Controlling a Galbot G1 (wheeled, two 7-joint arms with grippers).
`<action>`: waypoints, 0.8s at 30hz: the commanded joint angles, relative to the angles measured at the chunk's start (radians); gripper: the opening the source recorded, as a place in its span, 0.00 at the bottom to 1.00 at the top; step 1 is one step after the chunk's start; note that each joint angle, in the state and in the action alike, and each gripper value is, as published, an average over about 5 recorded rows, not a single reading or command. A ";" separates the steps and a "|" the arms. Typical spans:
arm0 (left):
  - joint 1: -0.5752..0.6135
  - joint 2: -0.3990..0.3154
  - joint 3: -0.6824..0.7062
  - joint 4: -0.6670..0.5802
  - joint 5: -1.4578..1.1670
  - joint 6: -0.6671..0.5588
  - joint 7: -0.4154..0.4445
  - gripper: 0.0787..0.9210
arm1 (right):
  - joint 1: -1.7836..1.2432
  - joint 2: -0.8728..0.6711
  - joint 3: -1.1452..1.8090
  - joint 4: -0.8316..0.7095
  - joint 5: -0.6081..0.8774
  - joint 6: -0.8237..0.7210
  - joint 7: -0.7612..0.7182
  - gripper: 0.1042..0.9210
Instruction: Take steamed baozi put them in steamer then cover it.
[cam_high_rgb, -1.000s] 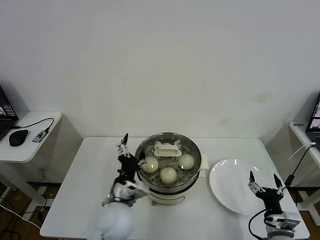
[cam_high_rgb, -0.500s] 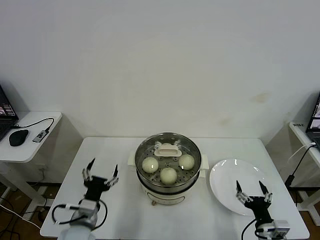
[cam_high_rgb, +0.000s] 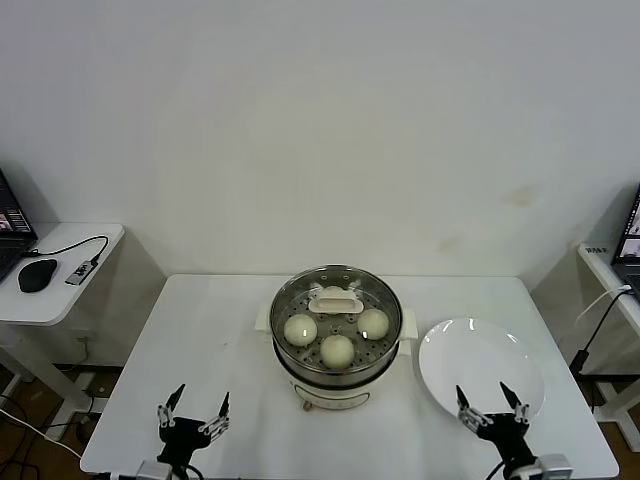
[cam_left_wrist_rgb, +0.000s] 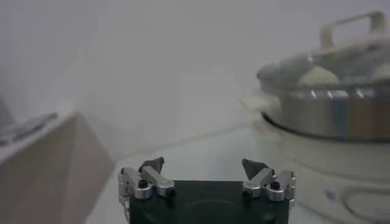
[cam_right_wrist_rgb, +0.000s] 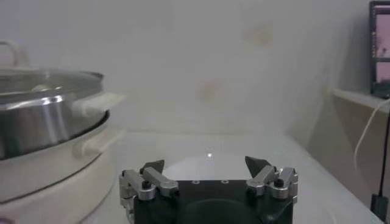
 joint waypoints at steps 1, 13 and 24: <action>0.091 -0.023 -0.026 -0.028 -0.022 0.025 0.011 0.88 | -0.036 -0.017 -0.014 0.045 -0.012 -0.088 -0.030 0.88; 0.084 -0.030 -0.021 -0.036 -0.009 0.023 0.017 0.88 | -0.029 -0.003 -0.012 0.036 -0.021 -0.066 -0.030 0.88; 0.081 -0.032 -0.022 -0.034 -0.008 0.004 0.016 0.88 | -0.012 0.014 0.009 0.029 -0.016 -0.049 -0.016 0.88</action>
